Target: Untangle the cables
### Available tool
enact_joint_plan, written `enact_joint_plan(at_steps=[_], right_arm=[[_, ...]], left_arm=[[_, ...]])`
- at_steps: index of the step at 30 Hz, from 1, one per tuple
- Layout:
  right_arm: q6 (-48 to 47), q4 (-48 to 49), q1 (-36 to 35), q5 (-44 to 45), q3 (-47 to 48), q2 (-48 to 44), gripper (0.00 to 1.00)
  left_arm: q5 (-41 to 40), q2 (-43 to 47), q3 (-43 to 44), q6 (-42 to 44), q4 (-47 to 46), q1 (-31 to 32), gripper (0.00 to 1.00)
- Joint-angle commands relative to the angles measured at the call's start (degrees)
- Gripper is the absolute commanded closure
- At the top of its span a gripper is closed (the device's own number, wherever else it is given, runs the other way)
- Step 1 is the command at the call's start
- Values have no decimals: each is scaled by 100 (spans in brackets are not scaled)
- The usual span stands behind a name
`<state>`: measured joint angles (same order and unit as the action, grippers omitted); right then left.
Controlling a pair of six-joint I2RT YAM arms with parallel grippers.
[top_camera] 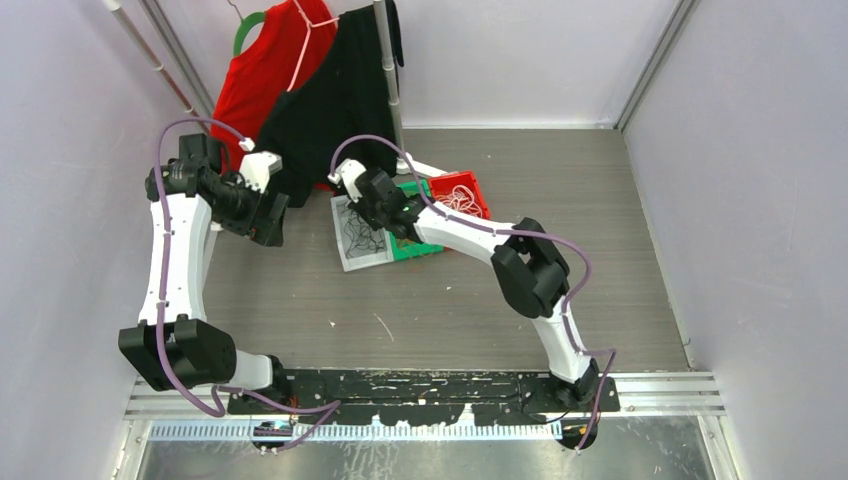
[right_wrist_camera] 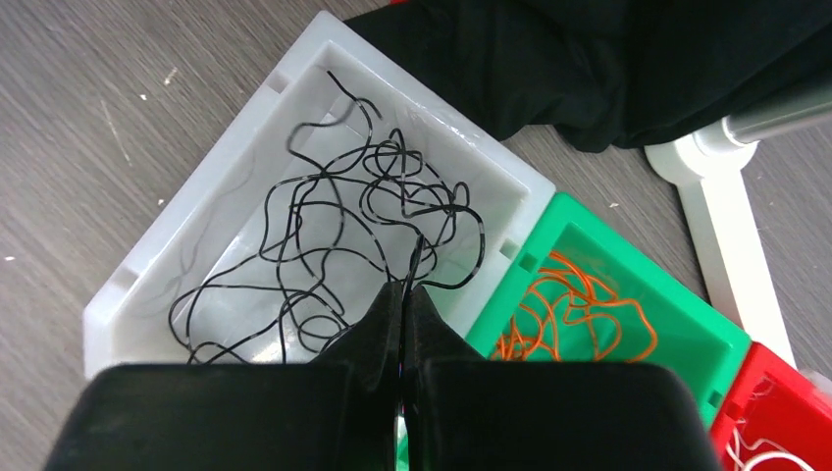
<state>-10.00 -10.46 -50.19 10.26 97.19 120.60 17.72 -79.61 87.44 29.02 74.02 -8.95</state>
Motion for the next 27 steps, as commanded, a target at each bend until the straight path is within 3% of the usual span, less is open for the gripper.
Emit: enact_joint_plan(at_steps=[1,5,13,20,25,27], right_arm=[[-41,119,-51,146,649,222,99],[-38,28,-125,98,872,542,96],[137,26,-227,63,934,549,55],[234,90,-135,223,669,-371,22],[447,119,-51,181,238,-1258,14],[539,165,0,269,-122,-1696,0]], left_arm=[[147,140,121,53,-50,-72,0],[177,122,125,23,-57,-79,0],[333,150,-6,-142,-158,-81,0],[365,191,-348,-595,-634,-81,0],[528,305,-681,-900,-1117,-84,0],[635,367,-883,-1045,-1389,-81,0]])
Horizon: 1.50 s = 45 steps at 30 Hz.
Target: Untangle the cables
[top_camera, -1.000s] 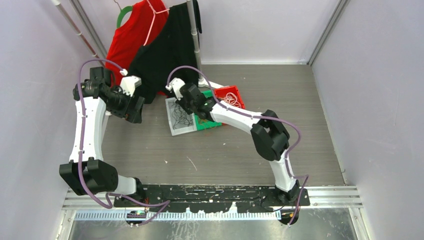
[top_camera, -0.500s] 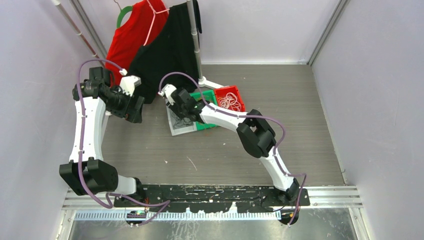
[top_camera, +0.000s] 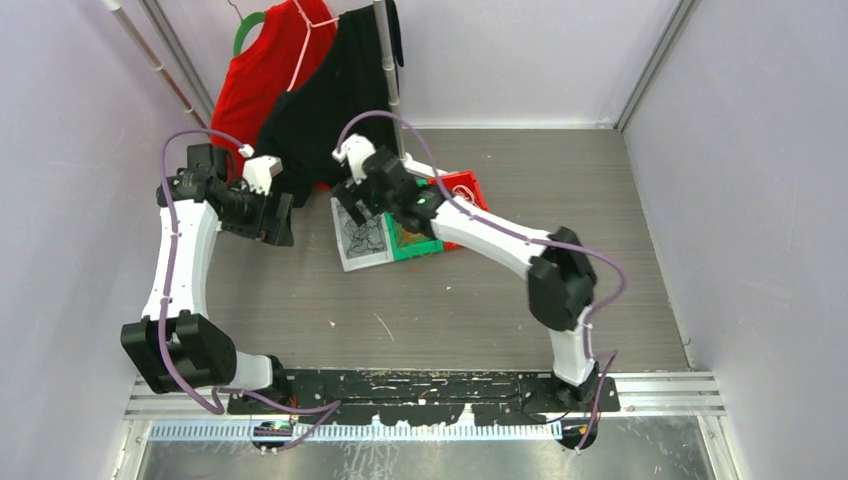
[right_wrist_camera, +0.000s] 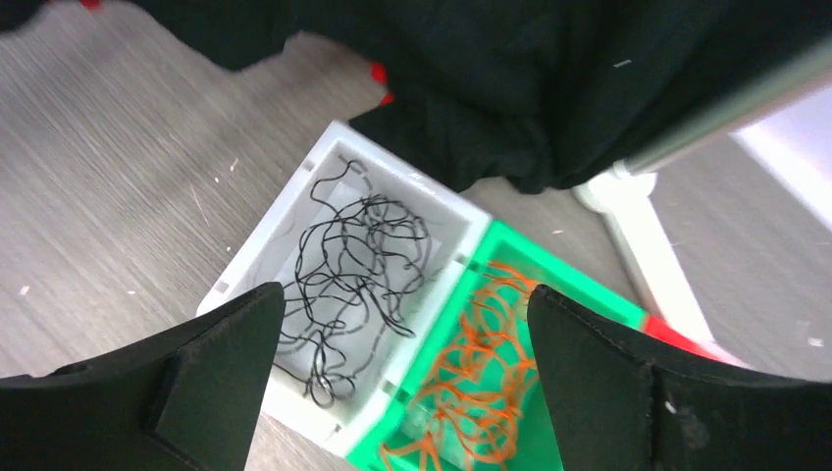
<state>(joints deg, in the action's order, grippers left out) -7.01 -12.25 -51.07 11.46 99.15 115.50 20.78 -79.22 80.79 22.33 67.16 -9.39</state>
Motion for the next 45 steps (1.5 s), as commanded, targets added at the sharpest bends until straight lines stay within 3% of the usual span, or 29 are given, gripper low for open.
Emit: enact_joint_plan(at_steps=[1,4,13,18,22,25,34,37,39,45], right_arm=[[284,410,119,237,-563,-1407,0],[503,781,292,888,-1499,-2195,0],[1698,3320,1966,3750,-5685,-4761,0],[2175,4041,3111,4221,-7025,-5075,0],[2653,4081,3768,4331,-7449,-4790,0],[2471,4483,3975,4168,-7713,-4532,0],[1749,5742,4067,3413,-7962,-3695,0],[1461,6260,4108,3268,-7955,-3355,0],[1491,6387,4217,3131,-7956,-3183,0],[1543,6479,4389,2595,-7901,-2963,0]], left_arm=[[401,380,-350,-467,-887,-37,0],[670,593,-1080,-878,-1812,-36,0],[1112,1512,-4670,-2207,-7095,-28,0],[1071,1093,-5530,-2476,-9089,-11,0],[808,696,-5903,-2763,-10363,7,0],[742,208,-6173,-2917,-11237,36,0],[710,-13,-5925,-2927,-10954,69,0],[354,32,-5980,-2759,-11011,66,0],[-61,-27,-6158,-2788,-11593,38,0],[161,-741,-6593,-2776,-13209,45,0]])
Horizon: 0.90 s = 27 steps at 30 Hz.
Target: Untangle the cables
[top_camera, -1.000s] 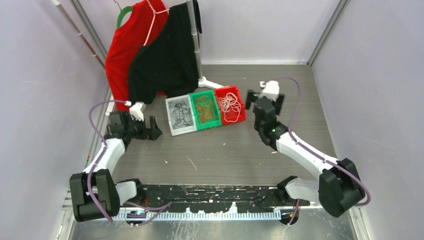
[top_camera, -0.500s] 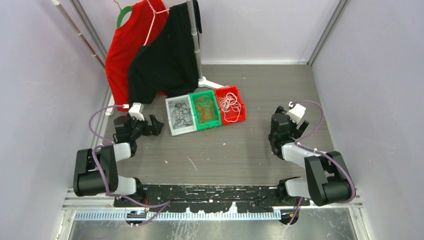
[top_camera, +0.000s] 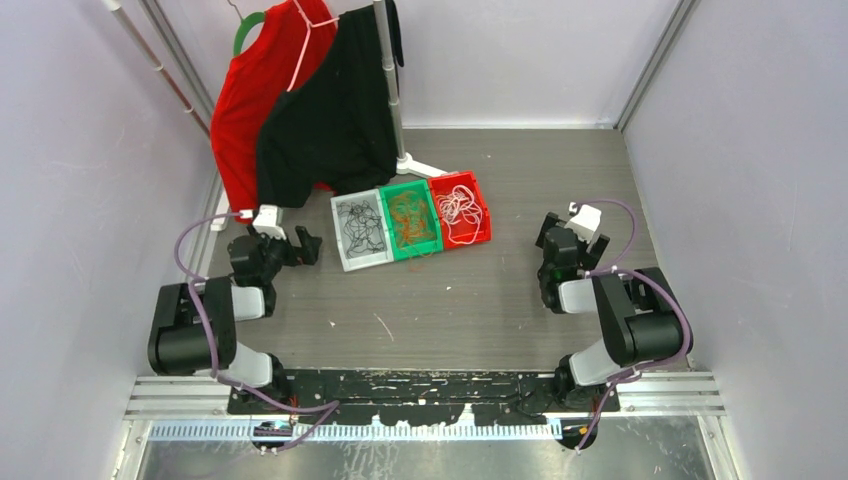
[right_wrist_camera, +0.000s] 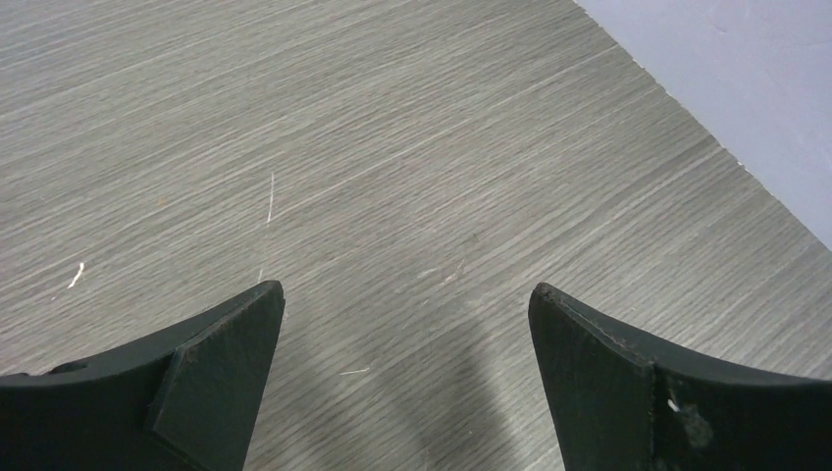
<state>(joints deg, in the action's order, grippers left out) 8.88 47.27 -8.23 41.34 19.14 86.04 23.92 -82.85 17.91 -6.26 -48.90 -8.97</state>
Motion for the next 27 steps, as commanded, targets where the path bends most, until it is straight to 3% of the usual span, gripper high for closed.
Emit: enact_joint_plan(at_steps=[1,3,5,9,12,27], right_arm=[[-48,555,148,-532,81,-12,0],[-7,794,270,-934,-65,31,0],[-308,1944,200,-1031,-374,492,0],[-177,1245,280,-1069,-104,403,0],[136,727,618,-1485,41,261,0],[113,745,621,-1500,20,255,0]], left_arm=[[-214,-457,-399,123,-1780,55,0],[-379,-698,-570,339,-2281,266,0],[-488,-867,-592,398,-2536,383,0],[-606,-596,-4,435,-982,420,0],[-1178,-550,269,602,-389,743,0],[-1208,-566,263,609,-418,752,0]])
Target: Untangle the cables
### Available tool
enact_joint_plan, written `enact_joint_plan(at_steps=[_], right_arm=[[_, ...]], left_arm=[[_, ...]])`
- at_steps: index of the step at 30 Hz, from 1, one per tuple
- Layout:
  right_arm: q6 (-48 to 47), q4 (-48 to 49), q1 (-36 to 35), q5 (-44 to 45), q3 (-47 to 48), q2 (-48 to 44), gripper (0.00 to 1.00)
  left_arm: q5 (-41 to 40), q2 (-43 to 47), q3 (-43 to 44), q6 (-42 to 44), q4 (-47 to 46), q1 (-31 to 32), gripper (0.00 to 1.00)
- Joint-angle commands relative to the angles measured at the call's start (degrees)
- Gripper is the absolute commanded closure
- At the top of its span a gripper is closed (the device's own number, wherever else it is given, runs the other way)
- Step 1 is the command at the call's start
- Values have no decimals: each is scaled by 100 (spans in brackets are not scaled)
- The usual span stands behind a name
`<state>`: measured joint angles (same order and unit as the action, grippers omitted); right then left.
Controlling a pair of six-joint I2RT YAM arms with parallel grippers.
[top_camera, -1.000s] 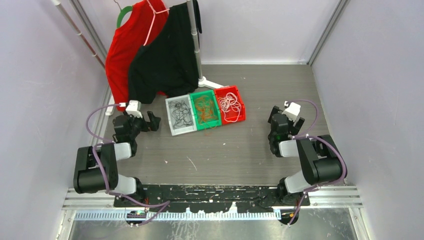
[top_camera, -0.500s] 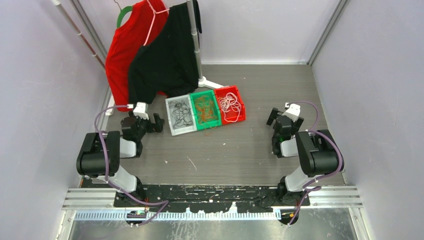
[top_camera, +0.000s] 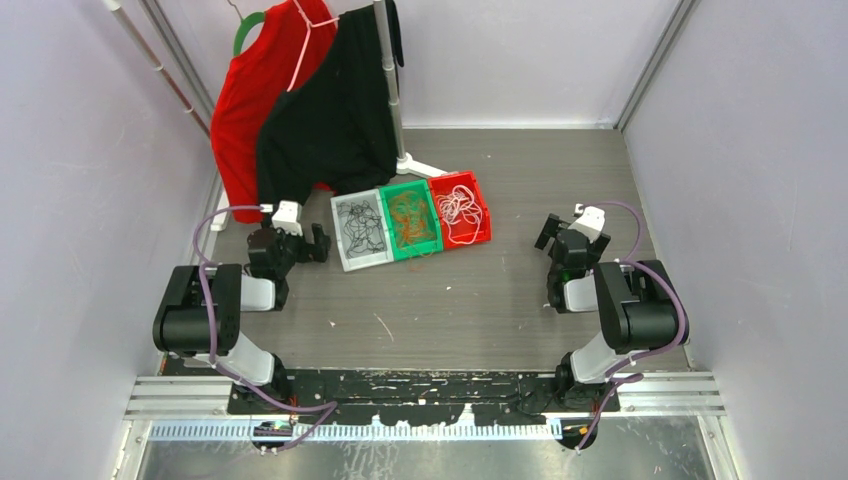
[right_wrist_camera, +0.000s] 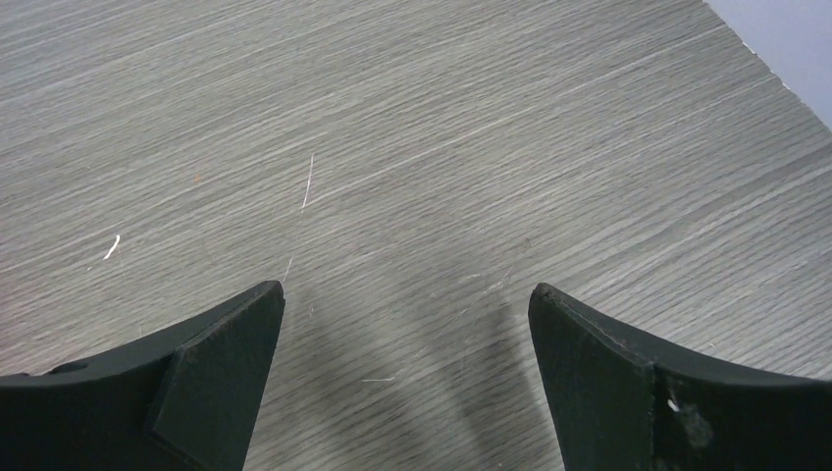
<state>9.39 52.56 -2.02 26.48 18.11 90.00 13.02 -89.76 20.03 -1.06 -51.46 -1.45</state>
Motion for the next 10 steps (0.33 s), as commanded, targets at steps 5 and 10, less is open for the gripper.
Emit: enact_joint_plan(at_steps=[5,10], right_arm=[[59,220,0,-26,133,-119,0],[63,233,0,-18,120,-140,0]], left_arm=[[-115,127,53,88,-167,4,0],[-115,125,53,88,-163,2,0]])
